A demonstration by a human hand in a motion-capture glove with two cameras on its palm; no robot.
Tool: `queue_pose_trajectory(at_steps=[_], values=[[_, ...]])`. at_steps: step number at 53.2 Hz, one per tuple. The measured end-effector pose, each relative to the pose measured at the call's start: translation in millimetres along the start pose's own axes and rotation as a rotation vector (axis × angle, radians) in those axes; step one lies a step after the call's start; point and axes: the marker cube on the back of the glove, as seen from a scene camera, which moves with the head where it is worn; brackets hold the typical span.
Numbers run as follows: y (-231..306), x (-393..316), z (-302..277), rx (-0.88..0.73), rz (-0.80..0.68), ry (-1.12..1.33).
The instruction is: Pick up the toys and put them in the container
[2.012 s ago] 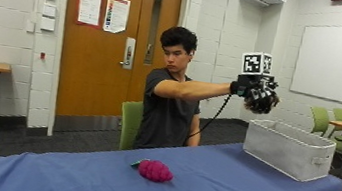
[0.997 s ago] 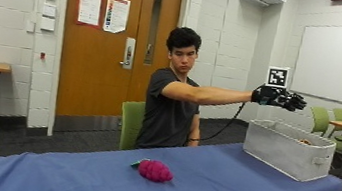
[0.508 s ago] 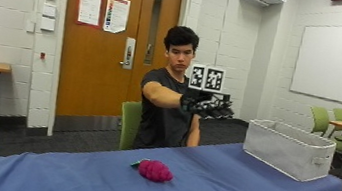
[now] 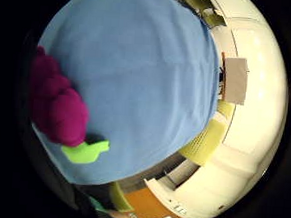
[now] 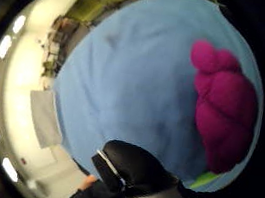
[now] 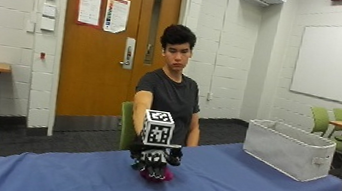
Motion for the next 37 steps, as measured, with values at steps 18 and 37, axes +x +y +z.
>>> queue_pose_trajectory(at_steps=[18,37], values=[[6.4,16.3,20.9,0.056,0.111,-0.229],[26.7,-13.5,-6.2,0.134,-0.026,-0.071]])
